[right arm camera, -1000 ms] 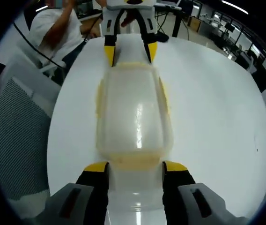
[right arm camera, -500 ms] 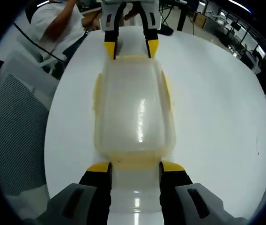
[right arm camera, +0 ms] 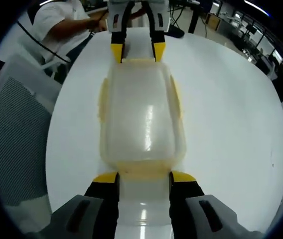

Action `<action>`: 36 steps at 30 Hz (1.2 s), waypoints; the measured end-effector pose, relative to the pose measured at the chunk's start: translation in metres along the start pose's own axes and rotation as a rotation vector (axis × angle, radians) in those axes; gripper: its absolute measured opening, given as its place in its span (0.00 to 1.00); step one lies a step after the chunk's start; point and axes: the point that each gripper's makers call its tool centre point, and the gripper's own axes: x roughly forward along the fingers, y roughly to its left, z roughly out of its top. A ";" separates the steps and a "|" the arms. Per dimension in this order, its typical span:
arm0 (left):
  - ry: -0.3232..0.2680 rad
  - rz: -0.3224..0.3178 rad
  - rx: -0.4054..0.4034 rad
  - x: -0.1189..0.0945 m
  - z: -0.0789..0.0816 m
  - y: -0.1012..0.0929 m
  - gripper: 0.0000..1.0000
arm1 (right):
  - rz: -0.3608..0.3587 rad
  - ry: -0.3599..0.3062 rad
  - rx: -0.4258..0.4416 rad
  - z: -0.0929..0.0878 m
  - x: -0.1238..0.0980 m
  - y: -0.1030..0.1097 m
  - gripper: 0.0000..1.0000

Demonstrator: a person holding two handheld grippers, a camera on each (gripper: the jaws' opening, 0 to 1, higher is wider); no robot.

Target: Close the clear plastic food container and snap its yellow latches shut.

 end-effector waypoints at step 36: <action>-0.042 0.053 0.003 -0.037 0.008 -0.010 0.38 | 0.023 -0.057 -0.017 0.023 -0.039 0.007 0.38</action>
